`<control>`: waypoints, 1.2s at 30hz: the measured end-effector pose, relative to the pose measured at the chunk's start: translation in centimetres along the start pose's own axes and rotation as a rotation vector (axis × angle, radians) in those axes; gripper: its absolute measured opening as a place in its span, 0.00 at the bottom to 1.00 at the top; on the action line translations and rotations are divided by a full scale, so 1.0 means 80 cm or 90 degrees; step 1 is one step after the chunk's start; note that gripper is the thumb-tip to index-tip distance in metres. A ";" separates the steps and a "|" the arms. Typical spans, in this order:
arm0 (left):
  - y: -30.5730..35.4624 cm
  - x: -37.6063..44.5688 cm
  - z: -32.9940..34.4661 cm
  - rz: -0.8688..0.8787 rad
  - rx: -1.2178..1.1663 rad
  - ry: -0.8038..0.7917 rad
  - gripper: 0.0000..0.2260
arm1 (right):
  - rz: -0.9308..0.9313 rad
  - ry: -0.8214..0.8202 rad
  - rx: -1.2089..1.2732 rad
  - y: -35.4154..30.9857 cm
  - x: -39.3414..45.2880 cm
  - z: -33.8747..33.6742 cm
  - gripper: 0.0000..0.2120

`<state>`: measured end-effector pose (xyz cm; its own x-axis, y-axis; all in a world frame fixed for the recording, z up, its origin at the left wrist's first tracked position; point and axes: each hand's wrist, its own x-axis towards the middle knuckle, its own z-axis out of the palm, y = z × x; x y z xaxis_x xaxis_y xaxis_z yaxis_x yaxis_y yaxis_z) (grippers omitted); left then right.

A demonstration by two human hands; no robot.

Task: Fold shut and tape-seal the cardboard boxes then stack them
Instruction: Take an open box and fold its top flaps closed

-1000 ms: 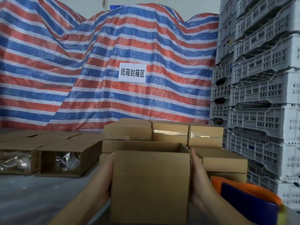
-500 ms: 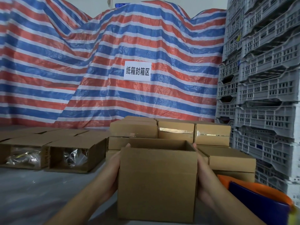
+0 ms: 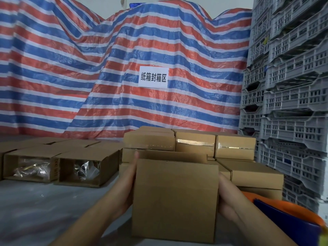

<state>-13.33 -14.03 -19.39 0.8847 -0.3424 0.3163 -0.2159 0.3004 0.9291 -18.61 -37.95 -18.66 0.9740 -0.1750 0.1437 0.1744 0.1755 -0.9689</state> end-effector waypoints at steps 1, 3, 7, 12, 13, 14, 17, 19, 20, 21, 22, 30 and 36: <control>0.002 0.000 -0.004 -0.001 -0.002 -0.014 0.28 | 0.002 -0.001 0.003 -0.001 0.000 0.000 0.12; 0.005 -0.002 -0.011 0.006 -0.002 -0.047 0.31 | 0.010 0.008 -0.003 -0.001 0.002 0.000 0.13; 0.005 -0.003 -0.012 0.002 0.029 -0.056 0.33 | 0.000 0.014 -0.014 0.001 0.001 0.001 0.19; 0.004 0.002 -0.007 -0.010 0.036 -0.032 0.16 | 0.020 -0.008 -0.007 -0.001 0.000 -0.001 0.32; 0.003 0.002 -0.006 -0.010 0.030 -0.022 0.15 | 0.000 -0.018 -0.020 0.000 -0.002 0.000 0.32; 0.003 0.003 -0.006 -0.010 0.023 -0.015 0.15 | -0.036 -0.023 -0.041 0.001 -0.003 0.000 0.33; 0.001 0.001 -0.005 -0.008 0.008 -0.013 0.15 | -0.134 -0.019 -0.075 0.007 0.000 -0.006 0.53; 0.000 0.002 -0.004 -0.008 0.001 -0.014 0.13 | -0.162 -0.002 -0.035 0.007 0.001 -0.006 0.43; -0.001 0.002 -0.003 -0.012 -0.002 -0.009 0.12 | -0.159 0.004 -0.012 0.008 0.004 -0.008 0.37; -0.001 0.004 -0.003 -0.018 -0.003 -0.002 0.10 | -0.155 0.011 -0.011 0.008 0.003 -0.008 0.31; -0.003 0.006 -0.005 -0.026 0.000 0.004 0.10 | -0.149 0.015 -0.027 0.008 0.004 -0.009 0.24; -0.006 0.019 -0.009 -0.062 0.036 0.027 0.08 | -0.061 0.037 -0.072 0.009 0.008 -0.007 0.05; -0.006 0.017 -0.013 0.011 0.018 0.083 0.19 | -0.104 0.040 -0.019 0.013 0.015 -0.012 0.20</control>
<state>-11.60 -13.72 -19.58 0.9266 -0.2182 0.3062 -0.2412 0.2796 0.9293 -17.42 -38.88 -19.72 0.9220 -0.2588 0.2881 0.3247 0.1113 -0.9392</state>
